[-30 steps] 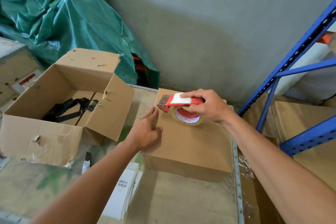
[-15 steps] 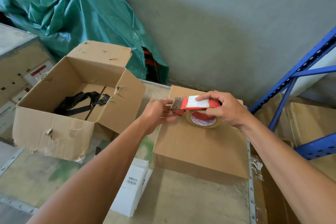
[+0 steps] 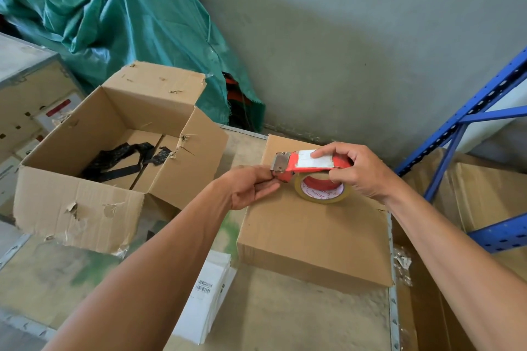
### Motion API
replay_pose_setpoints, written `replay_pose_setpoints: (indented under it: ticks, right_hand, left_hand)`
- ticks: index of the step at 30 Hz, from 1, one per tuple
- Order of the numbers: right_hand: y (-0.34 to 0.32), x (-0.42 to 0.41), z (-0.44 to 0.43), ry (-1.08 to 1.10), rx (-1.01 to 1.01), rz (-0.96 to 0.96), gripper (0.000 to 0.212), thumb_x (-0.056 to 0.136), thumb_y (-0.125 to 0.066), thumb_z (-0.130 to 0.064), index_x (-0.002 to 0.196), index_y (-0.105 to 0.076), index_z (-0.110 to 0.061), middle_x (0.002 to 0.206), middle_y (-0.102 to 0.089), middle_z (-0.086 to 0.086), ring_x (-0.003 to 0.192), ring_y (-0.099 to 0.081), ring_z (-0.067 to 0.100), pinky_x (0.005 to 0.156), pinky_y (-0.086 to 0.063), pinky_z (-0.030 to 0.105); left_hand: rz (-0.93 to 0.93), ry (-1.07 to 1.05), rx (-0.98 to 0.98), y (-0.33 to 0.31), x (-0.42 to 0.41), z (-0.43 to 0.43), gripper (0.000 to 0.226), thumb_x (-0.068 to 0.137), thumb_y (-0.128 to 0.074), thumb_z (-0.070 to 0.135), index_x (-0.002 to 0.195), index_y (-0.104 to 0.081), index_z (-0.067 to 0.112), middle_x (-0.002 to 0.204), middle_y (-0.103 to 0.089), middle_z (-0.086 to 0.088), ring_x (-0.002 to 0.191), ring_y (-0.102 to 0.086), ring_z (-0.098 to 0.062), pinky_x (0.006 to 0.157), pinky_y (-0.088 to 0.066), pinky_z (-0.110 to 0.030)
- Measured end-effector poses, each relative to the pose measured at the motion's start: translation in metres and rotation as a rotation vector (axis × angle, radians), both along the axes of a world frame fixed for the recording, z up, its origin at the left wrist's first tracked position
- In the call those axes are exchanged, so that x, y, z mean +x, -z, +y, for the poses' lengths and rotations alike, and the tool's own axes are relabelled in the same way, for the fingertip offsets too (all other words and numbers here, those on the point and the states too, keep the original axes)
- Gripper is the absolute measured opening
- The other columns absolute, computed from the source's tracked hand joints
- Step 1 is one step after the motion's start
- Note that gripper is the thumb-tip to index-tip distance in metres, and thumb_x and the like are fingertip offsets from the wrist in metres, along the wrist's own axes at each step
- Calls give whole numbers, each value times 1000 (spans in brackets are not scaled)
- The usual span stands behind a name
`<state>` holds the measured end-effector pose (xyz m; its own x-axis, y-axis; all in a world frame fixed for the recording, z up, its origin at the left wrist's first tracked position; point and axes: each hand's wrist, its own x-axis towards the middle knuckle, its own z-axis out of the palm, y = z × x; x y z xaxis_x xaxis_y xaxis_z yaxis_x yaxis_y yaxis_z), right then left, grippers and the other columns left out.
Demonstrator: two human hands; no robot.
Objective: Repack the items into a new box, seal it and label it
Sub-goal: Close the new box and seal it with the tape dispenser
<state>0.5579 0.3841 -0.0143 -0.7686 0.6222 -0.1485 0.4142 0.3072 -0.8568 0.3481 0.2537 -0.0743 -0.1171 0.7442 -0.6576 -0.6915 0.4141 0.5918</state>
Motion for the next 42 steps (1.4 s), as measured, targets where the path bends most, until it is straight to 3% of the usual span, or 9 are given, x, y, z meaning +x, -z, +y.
replay_pose_setpoints:
  ticks: [5, 9, 17, 26, 30, 33, 35, 38, 42]
  right_hand:
    - [0, -4, 0, -56, 60, -85, 40, 72, -92, -30, 104, -72, -43, 111, -63, -7, 92, -61, 23, 76, -52, 35]
    - [-2, -6, 0, -85, 182, -157, 46, 76, -88, -37, 114, -69, -54, 103, -59, -10, 90, -58, 14, 76, -45, 30]
    - [-8, -8, 0, -160, 308, -241, 48, 82, -83, -37, 125, -66, -51, 101, -55, -16, 91, -53, 5, 72, -41, 21]
    - [-18, -17, -2, -241, 472, -384, 44, 86, -76, -43, 127, -59, -46, 109, -52, -16, 90, -52, 9, 76, -49, 31]
    - [-23, -20, -4, -324, 662, -494, 45, 91, -57, -65, 132, -47, -50, 106, -50, -21, 99, -43, 10, 94, -35, 37]
    - [-29, -19, -4, -356, 743, -564, 42, 93, -53, -65, 128, -40, -48, 111, -53, -15, 106, -41, 14, 96, -28, 37]
    - [-36, -21, -6, -365, 740, -585, 39, 91, -58, -61, 120, -41, -40, 110, -53, -13, 100, -47, 18, 91, -34, 36]
    - [-39, -30, -11, -399, 765, -602, 40, 89, -62, -59, 102, -38, -30, 97, -53, -13, 82, -50, 21, 65, -38, 36]
    - [-33, -36, -8, -423, 695, -628, 48, 86, -59, -43, 129, -38, -49, 103, -51, -12, 86, -55, 14, 68, -48, 34]
  left_hand:
    - [278, 22, -22, 5, -3, 3, 16, 97, -59, -5, 105, -73, 0, 96, -78, -14, 85, -75, -18, 67, -62, -23]
    - [425, -5, -19, 3, -3, 5, 14, 95, -62, -4, 96, -74, 3, 92, -78, -16, 85, -76, -21, 63, -62, -23]
    - [650, -50, -6, 4, -10, 4, 18, 89, -67, -7, 85, -79, 7, 79, -77, -11, 73, -73, -21, 61, -58, -22]
    - [592, -54, -72, -2, -13, 2, 16, 93, -62, -4, 90, -77, 1, 86, -78, -15, 74, -73, -23, 61, -60, -24]
    - [524, -39, -64, -5, -14, -1, 15, 95, -60, -4, 98, -74, -3, 97, -76, -22, 79, -72, -24, 62, -60, -23]
    - [488, -39, -21, -5, -11, 0, 15, 94, -60, -8, 105, -71, -5, 97, -75, -25, 82, -72, -26, 63, -62, -25]
    - [498, -38, 5, -5, -7, 4, 19, 92, -62, -9, 108, -70, -3, 85, -75, -20, 70, -71, -20, 65, -62, -26]
    - [541, -44, 6, -2, -2, 9, 22, 90, -64, -7, 110, -69, 2, 80, -74, -17, 69, -70, -21, 73, -63, -32]
    - [568, -45, 18, -2, 0, 9, 25, 91, -61, -9, 110, -66, 6, 68, -71, -13, 72, -69, -28, 81, -63, -38]
